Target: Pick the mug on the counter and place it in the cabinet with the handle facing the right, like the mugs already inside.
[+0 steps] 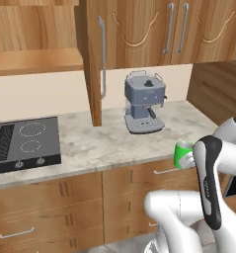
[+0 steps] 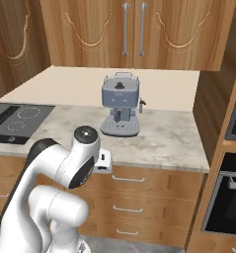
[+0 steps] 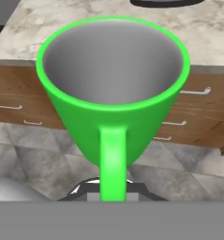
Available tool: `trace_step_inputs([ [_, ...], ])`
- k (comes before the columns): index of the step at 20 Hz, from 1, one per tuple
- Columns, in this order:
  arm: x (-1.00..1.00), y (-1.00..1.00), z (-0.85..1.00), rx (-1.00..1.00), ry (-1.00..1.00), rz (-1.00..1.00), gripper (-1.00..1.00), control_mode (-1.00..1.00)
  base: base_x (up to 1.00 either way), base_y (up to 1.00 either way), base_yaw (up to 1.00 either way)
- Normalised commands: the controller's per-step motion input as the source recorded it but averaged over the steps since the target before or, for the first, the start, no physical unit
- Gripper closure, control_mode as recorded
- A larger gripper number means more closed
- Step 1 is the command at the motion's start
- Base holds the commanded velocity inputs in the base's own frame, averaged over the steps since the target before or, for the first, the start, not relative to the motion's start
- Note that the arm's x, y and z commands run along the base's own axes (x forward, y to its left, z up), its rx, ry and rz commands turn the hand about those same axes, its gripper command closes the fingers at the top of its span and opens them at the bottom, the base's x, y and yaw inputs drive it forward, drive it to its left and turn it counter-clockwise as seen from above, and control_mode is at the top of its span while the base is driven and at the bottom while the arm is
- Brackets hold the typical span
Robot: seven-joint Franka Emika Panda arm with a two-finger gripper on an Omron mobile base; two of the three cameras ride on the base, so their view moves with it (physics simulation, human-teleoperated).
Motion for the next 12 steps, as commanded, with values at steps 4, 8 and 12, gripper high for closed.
trace_step_inputs([
  [4,0.00,0.00,0.00,0.00,0.00,0.00,1.00,1.00,-0.36,0.49,-0.13],
  [8,0.00,0.00,0.00,0.00,0.00,0.00,1.00,1.00,-0.04,0.72,-0.15],
  [12,0.00,0.00,0.00,0.00,0.00,0.00,1.00,1.00,-0.02,0.79,-0.15],
])
